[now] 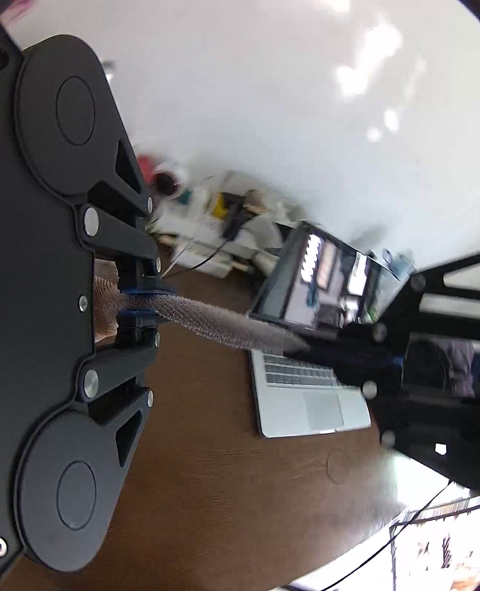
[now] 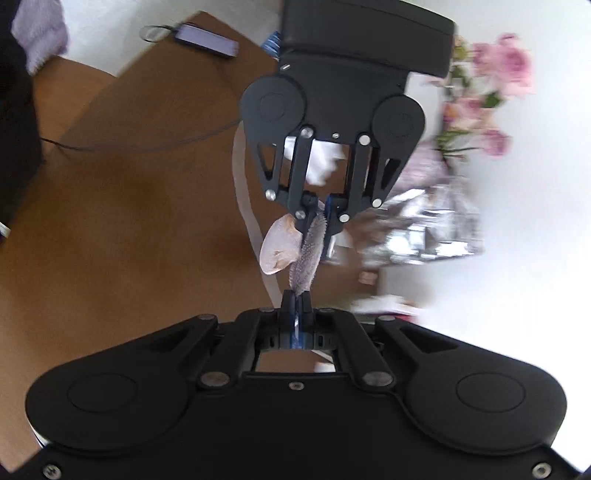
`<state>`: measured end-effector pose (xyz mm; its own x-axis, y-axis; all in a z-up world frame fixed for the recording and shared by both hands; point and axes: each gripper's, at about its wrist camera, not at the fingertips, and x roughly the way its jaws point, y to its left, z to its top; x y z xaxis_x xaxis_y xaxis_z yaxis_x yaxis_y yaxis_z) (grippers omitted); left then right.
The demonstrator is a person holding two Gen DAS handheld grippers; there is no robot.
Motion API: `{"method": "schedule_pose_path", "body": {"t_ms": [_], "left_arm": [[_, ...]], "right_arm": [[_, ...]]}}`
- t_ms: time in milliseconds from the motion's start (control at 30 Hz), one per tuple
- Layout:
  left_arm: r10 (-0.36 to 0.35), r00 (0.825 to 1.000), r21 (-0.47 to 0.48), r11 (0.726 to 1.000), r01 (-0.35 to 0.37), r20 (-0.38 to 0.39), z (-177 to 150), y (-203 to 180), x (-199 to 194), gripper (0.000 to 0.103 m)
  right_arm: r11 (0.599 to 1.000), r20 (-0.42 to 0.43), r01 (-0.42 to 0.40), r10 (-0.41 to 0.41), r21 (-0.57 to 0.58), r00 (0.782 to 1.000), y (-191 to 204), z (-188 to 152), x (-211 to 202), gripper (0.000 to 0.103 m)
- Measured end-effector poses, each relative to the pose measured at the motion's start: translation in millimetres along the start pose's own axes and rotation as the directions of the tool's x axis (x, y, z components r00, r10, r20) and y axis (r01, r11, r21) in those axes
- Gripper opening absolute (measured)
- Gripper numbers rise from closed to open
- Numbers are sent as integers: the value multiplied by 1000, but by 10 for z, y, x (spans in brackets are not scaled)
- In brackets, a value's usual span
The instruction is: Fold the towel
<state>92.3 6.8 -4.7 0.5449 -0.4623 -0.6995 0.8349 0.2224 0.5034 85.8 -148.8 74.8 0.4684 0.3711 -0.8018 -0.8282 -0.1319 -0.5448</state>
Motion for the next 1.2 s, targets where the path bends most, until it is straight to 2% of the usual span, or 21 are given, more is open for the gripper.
{"method": "schedule_pose_path", "body": {"t_ms": [67,133,200,333,367,467,533,633,700,733,767,800,867,933,1000,1100,1133,1167,1200], "left_arm": [[-39,998,-54,998,37,-51,-156,-427,168,8],[-102,989,-94,991,92,-110,-299,-874,341,9],[-176,970,-146,978,151,-169,-462,-1355,451,11],[-238,946,-218,957,190,-221,-668,-1781,360,23],[-242,946,-227,955,192,-217,-695,-1782,284,25],[-246,949,-263,946,191,-195,-748,-1539,192,44],[-237,952,-279,943,179,-191,-763,-1285,230,73],[-247,955,-300,935,190,-163,-748,-822,144,91],[-249,957,-304,933,194,-151,-690,-447,149,99],[-260,954,-304,930,206,-150,-658,-394,111,100],[-295,942,-303,923,238,-160,-614,-302,172,100],[-340,923,-312,910,274,-181,-576,-203,330,100],[-378,902,-336,894,296,-210,-545,-139,569,100],[-353,897,-338,906,256,-265,-533,-153,835,98],[-316,909,-329,918,221,-272,-517,-180,938,93],[-344,917,-186,933,309,-203,-484,-302,876,86],[-364,912,-105,931,350,-189,-478,-346,852,78],[-387,904,-14,920,392,-181,-473,-390,828,74],[-416,893,77,898,433,-173,-469,-410,812,70]], "right_arm": [[997,15,-71,70,16,997,310,4,200,1],[986,30,-163,162,33,986,761,18,493,1],[973,33,-228,227,31,973,1138,43,712,1],[945,29,-328,327,22,945,1701,97,1032,1],[938,29,-346,345,24,938,1784,116,1087,1],[923,23,-376,375,86,927,1919,79,1198,1],[913,20,-387,387,132,922,1978,41,1252,1],[915,12,-368,371,168,928,2024,7,1287,1],[915,9,-360,365,182,931,2026,34,1311,1],[915,7,-355,360,192,933,2043,43,1326,1],[916,6,-351,357,196,934,2062,51,1337,1],[916,6,-348,354,198,935,2080,52,1342,1],[917,5,-341,347,206,938,2116,63,1361,1],[917,4,-328,336,226,942,2134,85,1376,1],[915,4,-316,326,251,945,2130,78,1373,2],[908,5,-296,309,295,951,2097,59,1364,2],[905,6,-294,307,309,952,2093,53,1372,2],[901,7,-291,305,322,952,2090,46,1382,2],[898,7,-289,304,332,953,2089,37,1393,2]]}}
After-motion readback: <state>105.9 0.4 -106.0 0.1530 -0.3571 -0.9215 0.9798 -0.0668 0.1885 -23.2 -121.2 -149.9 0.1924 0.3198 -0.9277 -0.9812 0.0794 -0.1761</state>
